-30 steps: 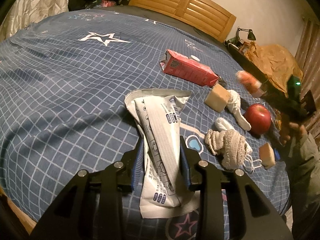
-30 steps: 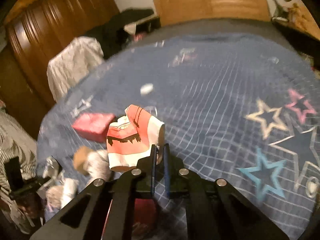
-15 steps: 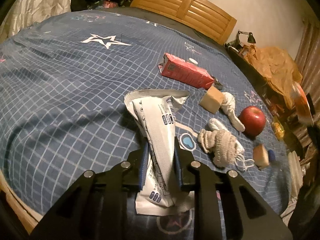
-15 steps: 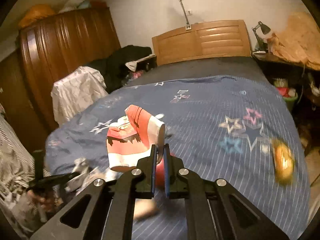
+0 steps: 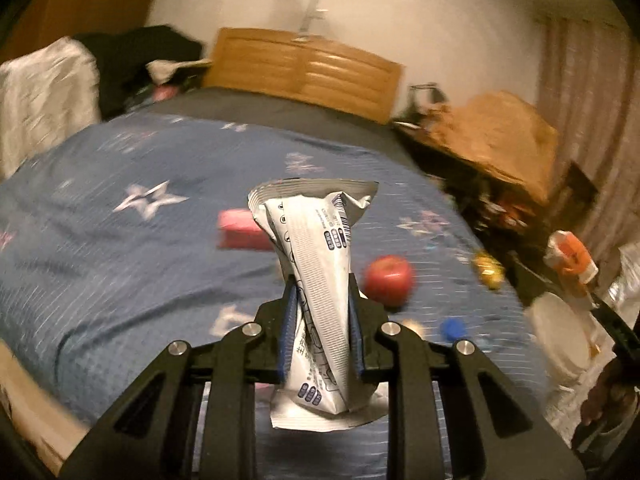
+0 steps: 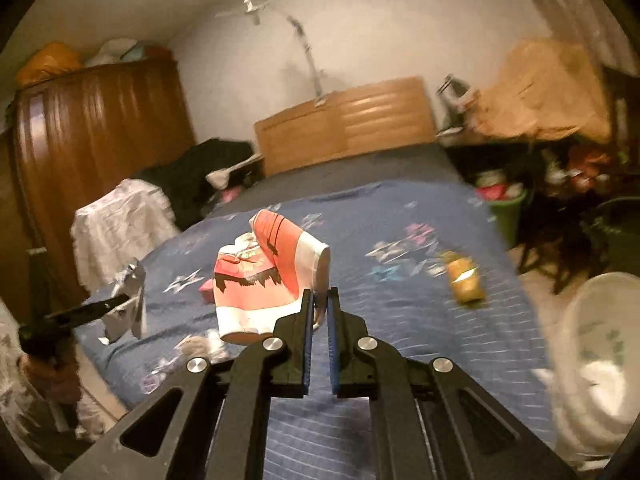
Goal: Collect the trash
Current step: 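Carry the wrapper and paper bag in both tools over the white bucket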
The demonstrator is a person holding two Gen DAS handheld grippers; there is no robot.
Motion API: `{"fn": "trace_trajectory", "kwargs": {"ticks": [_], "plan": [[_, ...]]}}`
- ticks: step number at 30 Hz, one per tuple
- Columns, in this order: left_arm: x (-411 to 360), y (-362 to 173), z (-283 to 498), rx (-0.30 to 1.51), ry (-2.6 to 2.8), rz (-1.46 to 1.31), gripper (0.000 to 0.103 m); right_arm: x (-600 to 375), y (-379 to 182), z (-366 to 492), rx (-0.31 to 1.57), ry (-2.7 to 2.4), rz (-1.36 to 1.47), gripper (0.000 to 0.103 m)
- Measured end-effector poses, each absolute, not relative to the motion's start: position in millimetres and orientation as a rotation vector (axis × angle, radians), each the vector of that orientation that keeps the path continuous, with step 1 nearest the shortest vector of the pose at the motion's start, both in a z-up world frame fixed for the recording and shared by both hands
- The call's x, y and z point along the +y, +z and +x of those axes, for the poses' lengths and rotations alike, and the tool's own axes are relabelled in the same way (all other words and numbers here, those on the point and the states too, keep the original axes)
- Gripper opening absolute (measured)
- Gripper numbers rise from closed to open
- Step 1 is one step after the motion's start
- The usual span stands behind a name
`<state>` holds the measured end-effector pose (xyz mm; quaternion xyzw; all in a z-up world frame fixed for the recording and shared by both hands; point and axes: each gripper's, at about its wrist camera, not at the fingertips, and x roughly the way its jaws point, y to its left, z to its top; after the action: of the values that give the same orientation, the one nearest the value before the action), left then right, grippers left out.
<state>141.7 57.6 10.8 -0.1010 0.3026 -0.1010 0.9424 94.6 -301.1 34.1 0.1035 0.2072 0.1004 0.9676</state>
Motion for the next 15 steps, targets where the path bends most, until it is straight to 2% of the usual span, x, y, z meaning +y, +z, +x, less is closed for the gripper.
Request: {"fn": "trace_trajectory", "kwargs": {"ticks": [5,15], "plan": [[-35.5,32.0,152.6,0.605,-0.353,-0.106,0.021,-357.6,50.8,44.8,0.377,0.044,0.210,0.008],[-234.0,35.3,156.9,0.571,-0.589,0.107,0.021,-484.6,52.0,-34.7,0.398,-0.327,0.190,0.008]]}}
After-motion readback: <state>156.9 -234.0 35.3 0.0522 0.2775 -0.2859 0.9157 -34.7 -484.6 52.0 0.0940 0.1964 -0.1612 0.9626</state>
